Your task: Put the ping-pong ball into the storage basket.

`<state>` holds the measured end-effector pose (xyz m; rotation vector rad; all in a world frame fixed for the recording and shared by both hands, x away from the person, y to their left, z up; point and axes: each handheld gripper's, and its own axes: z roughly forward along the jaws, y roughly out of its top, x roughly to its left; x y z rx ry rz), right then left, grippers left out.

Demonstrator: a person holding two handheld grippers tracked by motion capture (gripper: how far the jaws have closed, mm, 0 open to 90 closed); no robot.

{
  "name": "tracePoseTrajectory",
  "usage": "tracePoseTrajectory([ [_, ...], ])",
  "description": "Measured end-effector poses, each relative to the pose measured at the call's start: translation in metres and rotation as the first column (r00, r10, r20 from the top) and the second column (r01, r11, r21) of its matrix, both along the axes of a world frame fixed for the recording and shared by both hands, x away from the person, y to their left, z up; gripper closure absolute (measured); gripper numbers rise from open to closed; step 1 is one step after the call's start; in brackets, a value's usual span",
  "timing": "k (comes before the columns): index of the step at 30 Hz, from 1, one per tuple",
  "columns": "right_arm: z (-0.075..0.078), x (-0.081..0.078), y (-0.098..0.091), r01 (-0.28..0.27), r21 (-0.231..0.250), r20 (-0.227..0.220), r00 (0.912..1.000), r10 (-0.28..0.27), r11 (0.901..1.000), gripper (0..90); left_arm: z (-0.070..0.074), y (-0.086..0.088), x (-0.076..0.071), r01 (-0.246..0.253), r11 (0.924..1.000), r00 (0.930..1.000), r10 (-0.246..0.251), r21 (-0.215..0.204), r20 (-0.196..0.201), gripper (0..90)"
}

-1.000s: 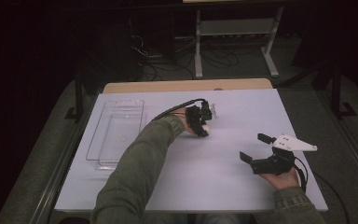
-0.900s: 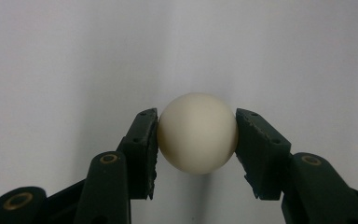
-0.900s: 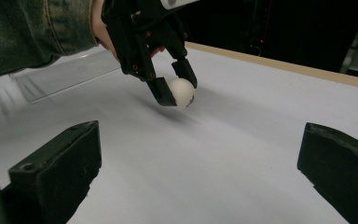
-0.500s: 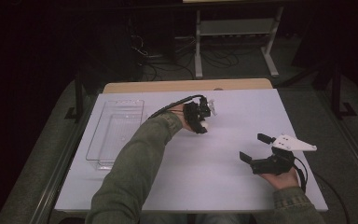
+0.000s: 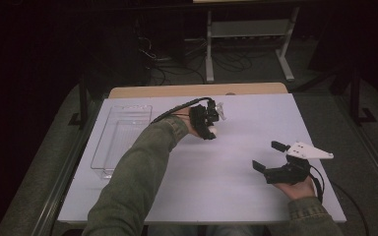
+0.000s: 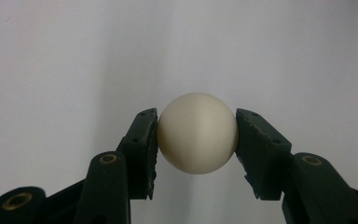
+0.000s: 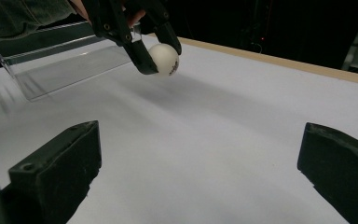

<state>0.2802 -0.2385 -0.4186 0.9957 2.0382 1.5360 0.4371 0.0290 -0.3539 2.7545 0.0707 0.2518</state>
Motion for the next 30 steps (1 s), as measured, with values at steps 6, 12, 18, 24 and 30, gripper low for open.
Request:
tracePoseTrajectory([
  [6,0.0,0.0,0.0,-0.002,-0.001,0.004,1.0,0.002,1.0,0.0,0.007,0.002,-0.004,0.018,0.9998,0.9998,-0.018,0.007,0.006,50.2],
  [12,0.0,0.0,0.001,-0.004,-0.003,-0.001,1.0,0.004,1.0,0.0,0.017,0.005,-0.006,0.02,0.9998,0.9997,-0.02,0.006,0.01,50.2],
  [18,0.0,0.0,0.001,-0.005,-0.002,0.001,1.0,0.005,1.0,0.0,0.024,0.005,-0.009,0.039,0.999,0.9992,-0.04,0.021,0.004,50.2],
  [24,0.0,0.0,0.0,-0.004,0.0,0.002,1.0,0.004,1.0,0.0,0.029,0.007,-0.01,0.041,0.999,0.9991,-0.041,0.017,0.01,50.3],
  [30,0.0,0.0,0.0,-0.004,0.0,0.002,1.0,0.004,1.0,0.0,0.039,0.01,-0.014,0.043,0.9988,0.999,-0.043,0.023,0.011,50.2],
])
